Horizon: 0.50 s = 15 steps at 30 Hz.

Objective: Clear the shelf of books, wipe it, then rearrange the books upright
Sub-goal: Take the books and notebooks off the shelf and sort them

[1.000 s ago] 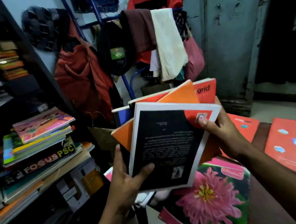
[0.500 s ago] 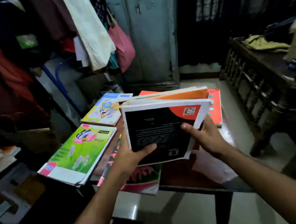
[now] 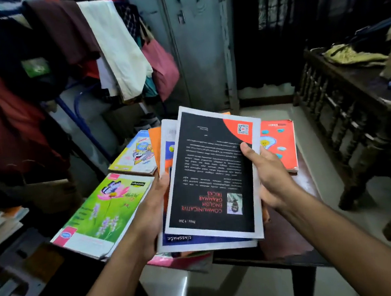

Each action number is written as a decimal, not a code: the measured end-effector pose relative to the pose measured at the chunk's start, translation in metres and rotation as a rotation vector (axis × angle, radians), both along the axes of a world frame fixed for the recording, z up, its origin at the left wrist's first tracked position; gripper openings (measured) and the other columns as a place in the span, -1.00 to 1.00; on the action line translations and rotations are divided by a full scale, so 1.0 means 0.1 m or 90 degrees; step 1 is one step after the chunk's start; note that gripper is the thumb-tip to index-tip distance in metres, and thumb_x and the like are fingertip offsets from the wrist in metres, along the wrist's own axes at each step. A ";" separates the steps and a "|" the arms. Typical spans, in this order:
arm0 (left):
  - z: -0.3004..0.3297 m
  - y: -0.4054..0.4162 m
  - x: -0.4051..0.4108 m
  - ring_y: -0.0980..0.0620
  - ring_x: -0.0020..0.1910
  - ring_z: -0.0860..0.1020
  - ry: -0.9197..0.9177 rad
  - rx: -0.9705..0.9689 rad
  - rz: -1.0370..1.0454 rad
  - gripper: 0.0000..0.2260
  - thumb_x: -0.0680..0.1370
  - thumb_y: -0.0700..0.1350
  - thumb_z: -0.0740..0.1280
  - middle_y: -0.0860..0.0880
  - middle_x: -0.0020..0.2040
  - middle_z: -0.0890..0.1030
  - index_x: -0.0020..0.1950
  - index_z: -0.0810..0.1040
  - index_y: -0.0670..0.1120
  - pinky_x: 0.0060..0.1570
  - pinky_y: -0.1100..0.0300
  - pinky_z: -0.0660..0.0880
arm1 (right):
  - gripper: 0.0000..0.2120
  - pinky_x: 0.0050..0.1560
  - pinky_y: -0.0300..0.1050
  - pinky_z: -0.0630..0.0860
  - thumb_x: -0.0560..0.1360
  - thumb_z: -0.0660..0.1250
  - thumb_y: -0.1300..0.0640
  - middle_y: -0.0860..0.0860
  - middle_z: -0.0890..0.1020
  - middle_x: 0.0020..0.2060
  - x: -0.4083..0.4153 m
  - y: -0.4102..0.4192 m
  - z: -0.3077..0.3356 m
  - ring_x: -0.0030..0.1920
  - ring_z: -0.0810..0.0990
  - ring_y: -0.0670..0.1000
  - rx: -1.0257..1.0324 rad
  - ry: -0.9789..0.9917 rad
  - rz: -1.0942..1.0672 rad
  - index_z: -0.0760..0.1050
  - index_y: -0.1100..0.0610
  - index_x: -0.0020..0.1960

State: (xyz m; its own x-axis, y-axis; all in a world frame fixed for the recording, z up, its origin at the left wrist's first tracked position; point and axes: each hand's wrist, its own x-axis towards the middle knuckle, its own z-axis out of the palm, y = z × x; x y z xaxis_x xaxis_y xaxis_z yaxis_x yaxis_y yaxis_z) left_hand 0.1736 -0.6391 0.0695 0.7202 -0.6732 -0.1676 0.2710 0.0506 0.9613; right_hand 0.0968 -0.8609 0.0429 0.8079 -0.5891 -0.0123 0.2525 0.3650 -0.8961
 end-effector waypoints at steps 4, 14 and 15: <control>-0.07 -0.03 -0.13 -0.13 -0.04 0.72 -0.080 0.042 0.091 -0.73 0.67 0.05 0.22 -0.04 0.07 0.73 0.33 0.55 0.13 -0.19 0.00 0.66 | -0.80 0.13 -0.02 0.63 0.65 0.28 0.11 0.09 0.73 0.04 -0.19 -0.16 -0.09 0.10 0.69 0.11 -0.122 0.112 -0.018 0.62 0.18 0.15; 0.08 0.60 0.26 -0.24 -0.26 0.71 -0.098 0.227 0.236 -0.68 0.55 0.21 0.37 -0.19 -0.12 0.73 0.17 0.64 0.04 0.03 -0.29 0.60 | -0.79 0.07 0.24 0.62 0.60 0.31 0.15 0.05 0.68 0.04 -1.00 -0.71 -0.70 -0.02 0.70 0.10 -0.276 0.385 -0.144 0.41 -0.01 0.20; 0.12 0.63 0.28 -0.23 -0.28 0.70 -0.098 0.238 0.244 -0.70 0.55 0.20 0.37 -0.20 -0.15 0.73 0.13 0.64 0.04 0.04 -0.27 0.60 | -0.74 0.07 0.24 0.62 0.58 0.33 0.14 0.03 0.67 0.04 -1.01 -0.69 -0.72 -0.02 0.70 0.09 -0.290 0.402 -0.134 0.38 -0.03 0.22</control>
